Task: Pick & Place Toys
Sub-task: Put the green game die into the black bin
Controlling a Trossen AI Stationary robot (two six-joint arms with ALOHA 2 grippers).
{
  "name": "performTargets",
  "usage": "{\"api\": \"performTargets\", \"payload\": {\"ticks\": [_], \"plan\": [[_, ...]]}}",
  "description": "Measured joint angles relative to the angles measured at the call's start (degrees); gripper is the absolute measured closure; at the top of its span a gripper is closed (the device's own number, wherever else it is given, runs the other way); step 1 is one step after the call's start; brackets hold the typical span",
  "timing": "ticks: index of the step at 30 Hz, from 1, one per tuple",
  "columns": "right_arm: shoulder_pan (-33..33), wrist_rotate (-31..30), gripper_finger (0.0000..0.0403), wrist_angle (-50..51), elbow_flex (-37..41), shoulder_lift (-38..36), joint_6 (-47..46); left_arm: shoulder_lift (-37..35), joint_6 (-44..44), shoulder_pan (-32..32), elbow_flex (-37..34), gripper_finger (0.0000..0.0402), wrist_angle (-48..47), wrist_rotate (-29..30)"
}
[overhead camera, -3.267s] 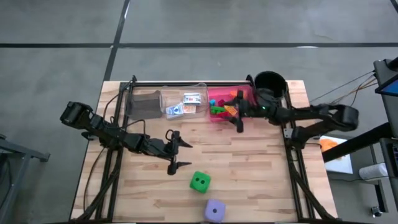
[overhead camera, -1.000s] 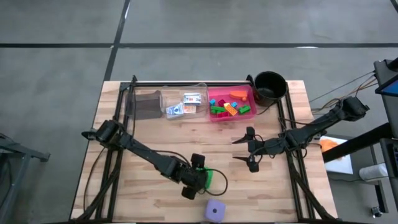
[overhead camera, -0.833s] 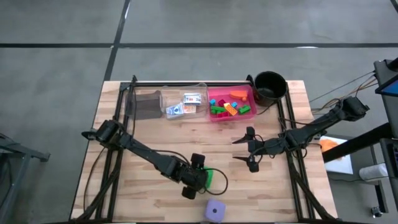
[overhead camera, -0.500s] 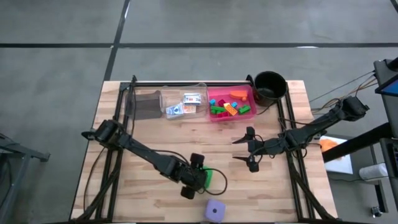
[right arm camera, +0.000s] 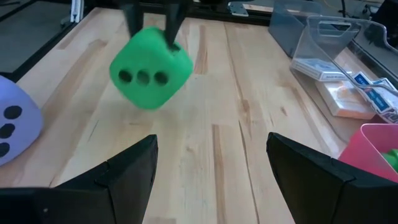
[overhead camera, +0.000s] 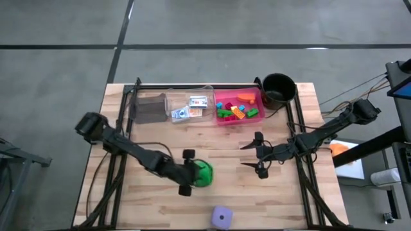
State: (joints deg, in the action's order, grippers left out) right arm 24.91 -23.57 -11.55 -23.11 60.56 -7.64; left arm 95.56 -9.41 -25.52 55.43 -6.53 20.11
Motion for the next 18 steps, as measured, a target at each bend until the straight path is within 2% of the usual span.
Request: {"api": "performTargets", "payload": {"ticks": [5,9,14,18], "plan": [[0.02,0.02,0.0103,-0.12,0.07,0.04,0.04,-9.5,-2.04,-0.04,-17.02,0.0266,22.27,5.69],[0.02,0.02,0.0103,-0.19,0.07,0.02,0.07,-17.52,-3.65,-0.15,-27.75,0.0271,32.2,11.52],[0.02,0.02,0.0103,-0.39,0.07,0.02,0.08,-29.71,-4.1,-0.15,-33.49,0.0274,29.38,20.36],[0.02,0.02,0.0103,-0.42,0.07,0.02,0.09,-39.83,-3.32,-0.15,-33.55,0.0278,19.52,29.61]]}}
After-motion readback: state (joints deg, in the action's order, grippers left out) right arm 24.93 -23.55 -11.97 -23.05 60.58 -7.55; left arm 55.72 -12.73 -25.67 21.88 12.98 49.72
